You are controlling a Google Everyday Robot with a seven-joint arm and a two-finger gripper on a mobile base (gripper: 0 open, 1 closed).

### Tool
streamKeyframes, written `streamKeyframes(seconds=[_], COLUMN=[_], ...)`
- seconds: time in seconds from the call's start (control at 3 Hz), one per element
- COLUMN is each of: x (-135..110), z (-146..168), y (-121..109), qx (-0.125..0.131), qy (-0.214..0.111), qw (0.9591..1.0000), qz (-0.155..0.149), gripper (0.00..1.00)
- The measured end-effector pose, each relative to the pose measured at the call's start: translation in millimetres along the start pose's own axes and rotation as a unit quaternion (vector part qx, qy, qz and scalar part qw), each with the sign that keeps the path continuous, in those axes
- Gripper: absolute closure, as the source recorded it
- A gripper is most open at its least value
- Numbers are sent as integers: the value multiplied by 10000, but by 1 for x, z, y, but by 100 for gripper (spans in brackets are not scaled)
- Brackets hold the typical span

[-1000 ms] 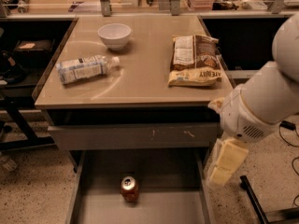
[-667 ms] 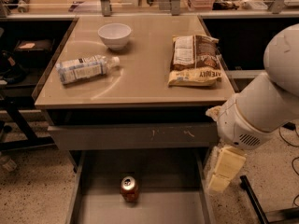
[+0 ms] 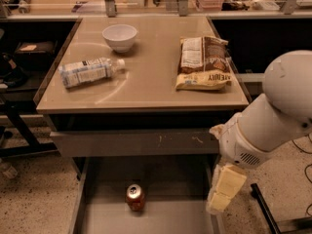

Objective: Pick coke can from middle drawer and place on counter

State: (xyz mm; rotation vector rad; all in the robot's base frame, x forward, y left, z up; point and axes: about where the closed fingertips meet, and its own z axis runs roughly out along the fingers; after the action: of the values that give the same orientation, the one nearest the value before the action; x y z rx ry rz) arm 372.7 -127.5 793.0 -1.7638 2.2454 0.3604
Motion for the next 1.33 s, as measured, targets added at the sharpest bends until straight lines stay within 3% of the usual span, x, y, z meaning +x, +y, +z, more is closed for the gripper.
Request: streamKeyframes(seconds=[0.33,0.67,1.0,1.33], x=[5,2,0,1], z=[75,140,148,157], y=[13,11,-1,6], qx=[-483,-631,-453,-558], qy=[-495,-938,-1040,-1195], qw=[9974,9930,9927,9904], qz=[190,347,417,419], gripper=[0,0,0,0])
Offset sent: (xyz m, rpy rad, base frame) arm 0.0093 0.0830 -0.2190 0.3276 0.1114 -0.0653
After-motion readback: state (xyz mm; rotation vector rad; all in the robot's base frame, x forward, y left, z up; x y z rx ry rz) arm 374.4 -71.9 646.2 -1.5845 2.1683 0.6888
